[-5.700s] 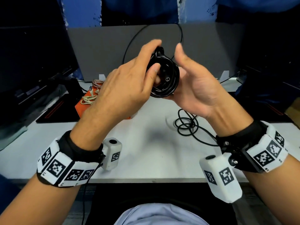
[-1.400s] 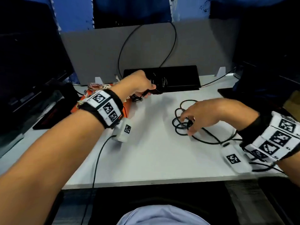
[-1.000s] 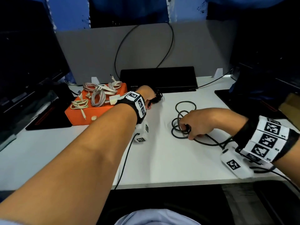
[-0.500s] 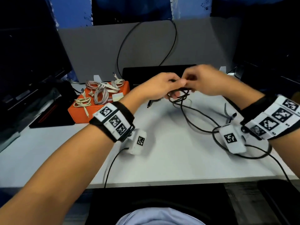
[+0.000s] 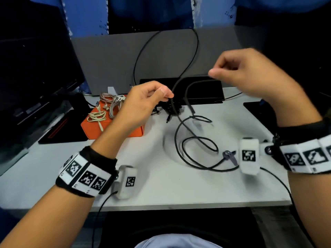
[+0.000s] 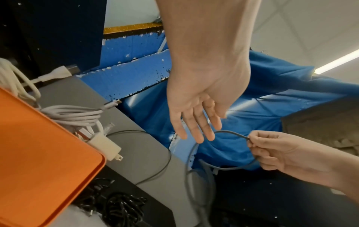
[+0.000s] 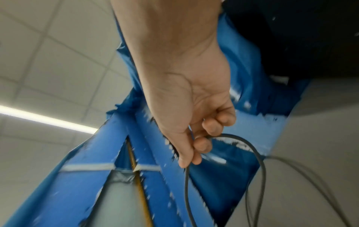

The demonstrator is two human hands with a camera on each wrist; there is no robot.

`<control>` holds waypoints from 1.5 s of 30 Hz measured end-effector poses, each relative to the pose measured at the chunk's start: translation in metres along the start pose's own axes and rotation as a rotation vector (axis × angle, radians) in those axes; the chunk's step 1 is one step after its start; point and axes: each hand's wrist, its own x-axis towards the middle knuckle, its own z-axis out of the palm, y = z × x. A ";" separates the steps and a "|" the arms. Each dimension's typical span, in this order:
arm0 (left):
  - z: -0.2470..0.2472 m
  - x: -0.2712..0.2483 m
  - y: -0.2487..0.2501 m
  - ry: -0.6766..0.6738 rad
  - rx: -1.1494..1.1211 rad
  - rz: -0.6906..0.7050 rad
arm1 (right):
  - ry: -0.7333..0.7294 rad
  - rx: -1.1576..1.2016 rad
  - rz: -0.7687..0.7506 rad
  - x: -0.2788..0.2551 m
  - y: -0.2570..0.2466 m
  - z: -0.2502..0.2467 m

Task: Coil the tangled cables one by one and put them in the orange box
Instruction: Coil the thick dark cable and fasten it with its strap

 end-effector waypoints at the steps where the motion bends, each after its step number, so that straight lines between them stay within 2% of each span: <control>1: 0.002 -0.005 0.005 -0.049 -0.033 0.002 | -0.046 -0.010 -0.036 -0.005 -0.011 0.009; 3: 0.004 -0.013 0.016 -0.137 -0.073 -0.015 | -0.095 -0.057 -0.098 -0.014 -0.029 0.022; 6: 0.004 -0.021 0.033 -0.188 0.096 -0.012 | -0.082 -0.079 -0.144 -0.023 -0.050 0.025; 9: 0.003 -0.020 0.035 -0.028 0.226 0.010 | -0.133 -0.039 -0.144 -0.029 -0.058 0.018; 12: -0.008 -0.012 0.027 0.154 0.081 -0.038 | -0.293 0.108 -0.114 -0.033 -0.054 0.004; 14: -0.014 -0.011 0.024 0.144 0.054 -0.075 | -0.346 0.255 -0.089 -0.034 -0.050 0.001; 18: 0.003 -0.022 0.042 0.018 -0.078 -0.172 | -0.222 0.585 0.016 -0.033 -0.061 0.021; 22: 0.027 -0.035 0.068 -0.287 -0.319 -0.294 | -0.074 1.173 0.182 -0.028 -0.073 0.038; 25: 0.032 -0.042 0.068 -0.460 -0.466 -0.287 | -0.005 1.376 0.219 -0.026 -0.074 0.039; 29: 0.024 -0.043 0.064 -0.428 -0.468 -0.164 | 0.099 1.447 0.196 -0.021 -0.065 0.023; 33: 0.029 -0.041 0.060 -0.313 -0.424 -0.147 | 0.018 1.389 0.140 -0.025 -0.066 0.019; 36: 0.033 -0.044 0.065 -0.424 -0.452 -0.094 | -0.048 1.294 0.091 -0.029 -0.073 0.030; 38: 0.029 -0.046 0.071 -0.464 -0.559 -0.109 | -0.039 1.274 0.078 -0.028 -0.073 0.032; 41: 0.012 -0.041 0.075 -0.429 -0.736 -0.167 | 0.081 1.288 0.089 -0.021 -0.065 0.023; 45: -0.016 -0.032 0.070 -0.348 -0.633 -0.161 | 0.333 1.309 0.097 -0.010 -0.031 -0.001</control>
